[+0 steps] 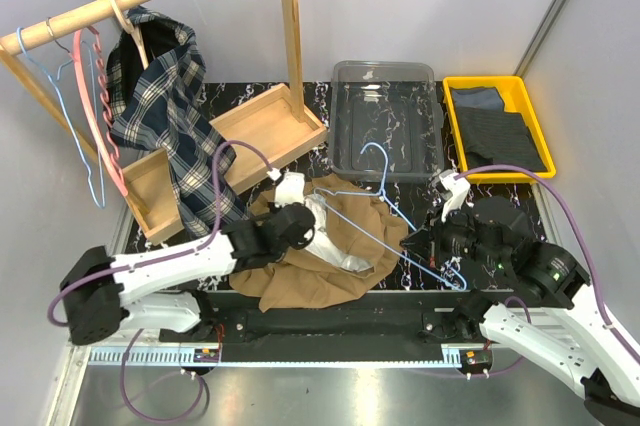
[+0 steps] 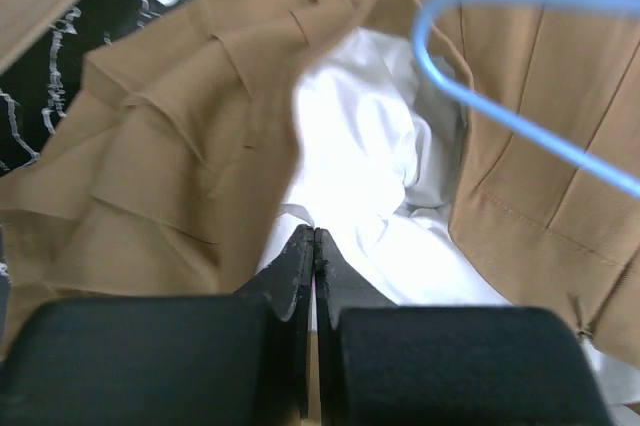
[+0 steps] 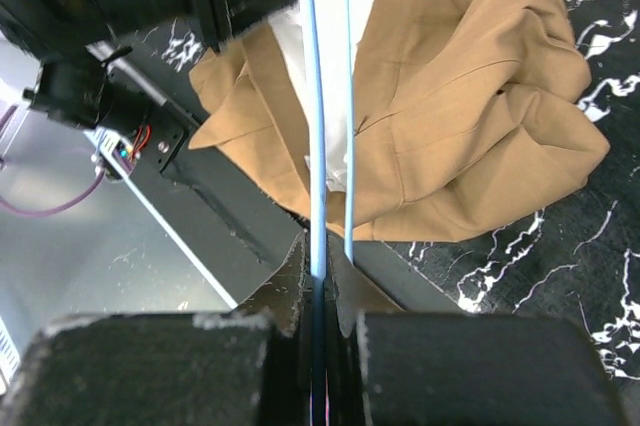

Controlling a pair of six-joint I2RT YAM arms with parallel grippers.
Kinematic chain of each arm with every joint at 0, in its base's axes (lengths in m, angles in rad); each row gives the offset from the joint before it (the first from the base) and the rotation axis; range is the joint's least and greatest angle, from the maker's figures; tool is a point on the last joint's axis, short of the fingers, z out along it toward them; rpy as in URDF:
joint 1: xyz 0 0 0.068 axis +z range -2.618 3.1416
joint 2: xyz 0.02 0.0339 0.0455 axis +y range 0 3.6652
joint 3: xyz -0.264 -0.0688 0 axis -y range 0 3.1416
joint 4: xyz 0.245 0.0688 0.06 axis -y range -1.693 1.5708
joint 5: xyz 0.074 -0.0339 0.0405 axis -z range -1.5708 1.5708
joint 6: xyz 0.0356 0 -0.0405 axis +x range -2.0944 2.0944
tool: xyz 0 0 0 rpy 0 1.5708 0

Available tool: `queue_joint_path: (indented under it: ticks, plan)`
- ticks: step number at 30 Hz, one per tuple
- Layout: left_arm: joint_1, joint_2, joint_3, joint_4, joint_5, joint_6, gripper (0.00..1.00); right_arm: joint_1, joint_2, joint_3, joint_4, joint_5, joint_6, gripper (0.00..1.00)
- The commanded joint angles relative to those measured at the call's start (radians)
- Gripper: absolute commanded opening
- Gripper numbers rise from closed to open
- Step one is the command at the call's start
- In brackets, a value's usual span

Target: Place the skirt on the hanger

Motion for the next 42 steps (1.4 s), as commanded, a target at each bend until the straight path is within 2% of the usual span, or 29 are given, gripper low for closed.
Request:
queue_joint_path:
  ticks: [1,8,16,42]
  plan:
    - [0.029,-0.095,-0.048,-0.012,-0.048,-0.039,0.00,0.008,0.017,0.044,-0.003,-0.060,-0.040,0.00]
    - [0.055,-0.166,-0.085,-0.045,-0.031,-0.052,0.00,0.008,0.042,0.029,0.026,-0.080,-0.037,0.00]
    - [0.121,-0.259,-0.122,-0.043,0.004,-0.051,0.00,0.008,0.051,-0.005,0.055,-0.229,-0.054,0.00]
    - [0.141,-0.266,-0.120,-0.020,0.062,-0.028,0.00,0.061,0.172,-0.091,0.303,-0.180,-0.045,0.00]
